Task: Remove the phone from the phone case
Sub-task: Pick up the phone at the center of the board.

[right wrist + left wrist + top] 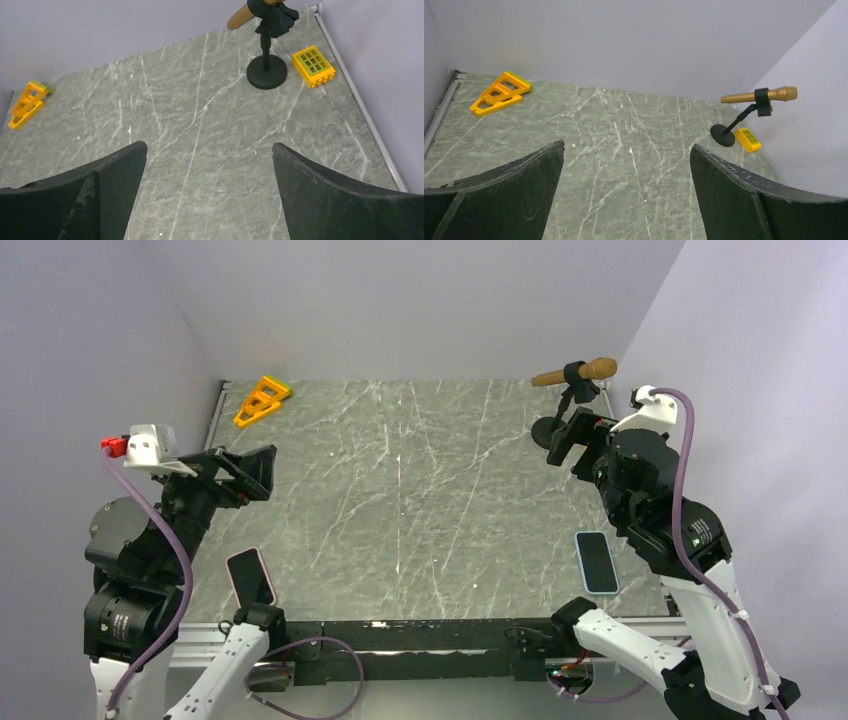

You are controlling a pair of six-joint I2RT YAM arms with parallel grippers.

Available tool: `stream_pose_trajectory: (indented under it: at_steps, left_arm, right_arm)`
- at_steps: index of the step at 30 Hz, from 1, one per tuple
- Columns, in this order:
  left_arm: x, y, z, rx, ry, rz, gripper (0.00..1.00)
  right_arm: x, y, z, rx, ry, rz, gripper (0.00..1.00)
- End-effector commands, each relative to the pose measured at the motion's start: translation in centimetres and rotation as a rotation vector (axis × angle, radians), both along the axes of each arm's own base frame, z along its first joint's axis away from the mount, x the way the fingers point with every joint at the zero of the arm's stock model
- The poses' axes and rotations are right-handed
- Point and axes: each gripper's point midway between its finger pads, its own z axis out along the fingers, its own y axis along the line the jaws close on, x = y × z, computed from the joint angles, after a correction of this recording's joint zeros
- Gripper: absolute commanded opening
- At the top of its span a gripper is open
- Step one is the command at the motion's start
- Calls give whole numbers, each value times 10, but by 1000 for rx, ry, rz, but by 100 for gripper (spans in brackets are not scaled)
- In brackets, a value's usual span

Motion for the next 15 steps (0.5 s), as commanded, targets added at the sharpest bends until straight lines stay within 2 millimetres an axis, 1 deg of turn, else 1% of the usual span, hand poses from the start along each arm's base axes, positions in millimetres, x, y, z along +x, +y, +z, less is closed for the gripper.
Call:
stream_pose_trajectory:
  at_steps: [1,4,6,8,10,12,15]
  left_arm:
    - [8,-16,-11,16,45,-79,99]
    - [14,-25,-27,32,92,-125,99]
    - [19,-28,-39,43,130,-136,99]
    - [26,-30,-60,65,202,-139,100]
    - [33,-30,-85,89,297,-136,99]
    - [39,-29,-116,123,405,-134,99]
    - [44,-17,-167,141,594,-53,99]
  right_arm:
    - [7,3,-19,-32,69,-22,100]
    - [13,12,-34,-49,110,14,100]
    - [16,22,-44,-48,128,58,100]
    - [18,30,-58,-42,155,89,100]
    - [19,40,-70,-23,177,128,100]
    - [20,53,-82,1,202,176,100]
    - [20,72,-93,45,230,254,100]
